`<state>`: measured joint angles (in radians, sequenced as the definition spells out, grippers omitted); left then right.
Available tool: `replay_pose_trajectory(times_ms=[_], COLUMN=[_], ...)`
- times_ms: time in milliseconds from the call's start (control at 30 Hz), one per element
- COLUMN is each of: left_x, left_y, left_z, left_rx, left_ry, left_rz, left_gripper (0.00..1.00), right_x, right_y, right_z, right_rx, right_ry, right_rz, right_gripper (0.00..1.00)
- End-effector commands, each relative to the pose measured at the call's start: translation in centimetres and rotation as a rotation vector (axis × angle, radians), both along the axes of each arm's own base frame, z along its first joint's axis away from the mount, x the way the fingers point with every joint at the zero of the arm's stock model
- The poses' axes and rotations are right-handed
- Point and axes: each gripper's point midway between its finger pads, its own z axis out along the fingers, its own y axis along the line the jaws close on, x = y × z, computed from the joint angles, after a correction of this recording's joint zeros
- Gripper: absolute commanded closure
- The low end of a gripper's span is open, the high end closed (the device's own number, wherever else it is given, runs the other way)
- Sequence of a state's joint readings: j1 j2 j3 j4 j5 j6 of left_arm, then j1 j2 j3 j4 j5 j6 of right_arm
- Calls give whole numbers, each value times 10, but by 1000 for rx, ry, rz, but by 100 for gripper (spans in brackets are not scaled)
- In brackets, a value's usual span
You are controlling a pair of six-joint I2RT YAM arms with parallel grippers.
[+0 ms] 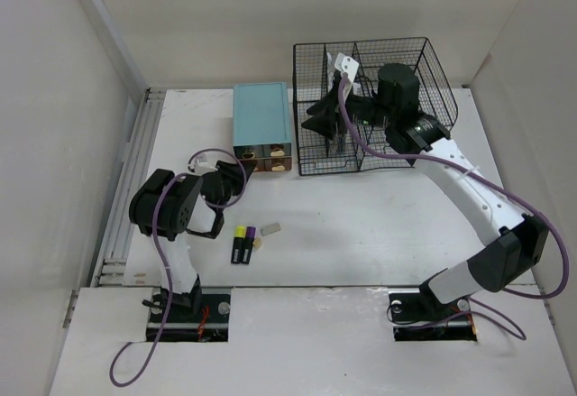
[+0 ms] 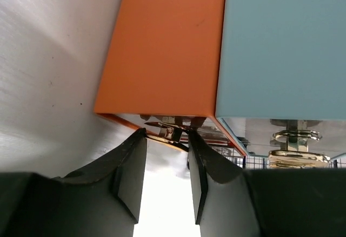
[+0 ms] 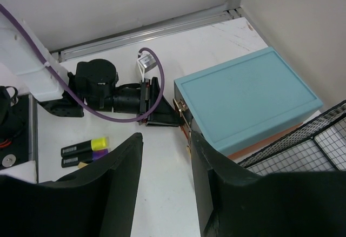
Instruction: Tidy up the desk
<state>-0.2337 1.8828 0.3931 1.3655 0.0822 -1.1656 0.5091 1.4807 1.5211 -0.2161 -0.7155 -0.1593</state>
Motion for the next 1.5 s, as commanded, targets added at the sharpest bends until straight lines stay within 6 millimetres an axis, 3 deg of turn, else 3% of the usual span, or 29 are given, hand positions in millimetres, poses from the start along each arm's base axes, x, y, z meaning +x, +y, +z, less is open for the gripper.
replay_pose_trajectory(times_ms=[0,100,133,167,200,300,333,433,500,533,600,667,833,900,933,967,1000,1067,1100,1133,1167,1233,1267,1300,1333,1367,1400,1433,1467], left_x=[4,-22,-29,-36,-53,-72,-85,-100,-105,-105,-105,-105,-111,-108,-110,-112,-112,-115,-123,-126,-131,-142,-148,-153,-158,-162,-170,-173,-172], left_y=[13,16,18,17,17,16,16,14,13,13,13,11,9,9,13,9,14,18,30,37,42,48,47,46,39,37,37,38,34], left_z=[15,17,19,27,20,28,21,21,20,23,23,28,56,72,76,61,101,140,153,167,200,216,243,253,253,261,291,282,279], left_rx=[20,5,-5,-24,-18,-27,-20,-29,-30,-32,-21,-13,17,63,122,139,166,198,229,256,291,308,304,331,361,392,422,532,588], left_ry=[-100,-112,-117,-142,-117,-139,-111,-97,-89,-99,-104,-120,-215,-241,-231,-153,-281,-358,-367,-383,-438,-435,-477,-491,-473,-484,-533,-501,-479], left_rz=[49,39,41,28,18,-3,-12,-31,-45,-45,-48,-59,-96,-104,-91,-111,-84,-58,-15,14,34,39,32,11,-46,-74,-88,-139,-192], left_gripper=[99,100,100,100,100,100,100,98,82,55,36,25,23,28,38,46,58,89,100,100,100,100,100,100,100,98,84,73,62], right_x=[-1,-1,2,2,2,1,-2,-2,-3,-1,-6,-5,-2,2,4,2,5,-6,-9,-20,-28,-37,-56,-61,-66,-74,-84,-81,-87], right_y=[2,2,3,3,2,7,10,14,18,18,23,22,20,20,19,21,22,31,35,44,47,58,65,70,74,81,80,82,87], right_z=[12,12,3,3,3,-1,-1,-4,-15,-17,-24,-28,-45,-53,-53,-54,-58,-66,-73,-85,-93,-125,-143,-151,-179,-189,-202,-208,-229], right_rx=[35,31,18,18,15,7,7,-3,-31,-43,-85,-118,-235,-256,-264,-266,-279,-299,-316,-336,-358,-428,-462,-489,-535,-554,-581,-598,-624], right_ry=[-36,-46,-38,-38,-48,-52,-52,-61,-57,-63,-87,-118,-225,-221,-233,-235,-240,-260,-266,-269,-277,-297,-275,-319,-285,-278,-243,-254,-213], right_rz=[21,22,23,23,25,37,46,58,73,76,107,103,100,88,83,85,81,126,149,201,234,321,396,457,507,549,596,619,652], right_gripper=[54,54,54,54,54,53,51,47,36,28,0,0,0,0,2,7,14,38,61,70,73,70,67,62,56,54,51,47,46])
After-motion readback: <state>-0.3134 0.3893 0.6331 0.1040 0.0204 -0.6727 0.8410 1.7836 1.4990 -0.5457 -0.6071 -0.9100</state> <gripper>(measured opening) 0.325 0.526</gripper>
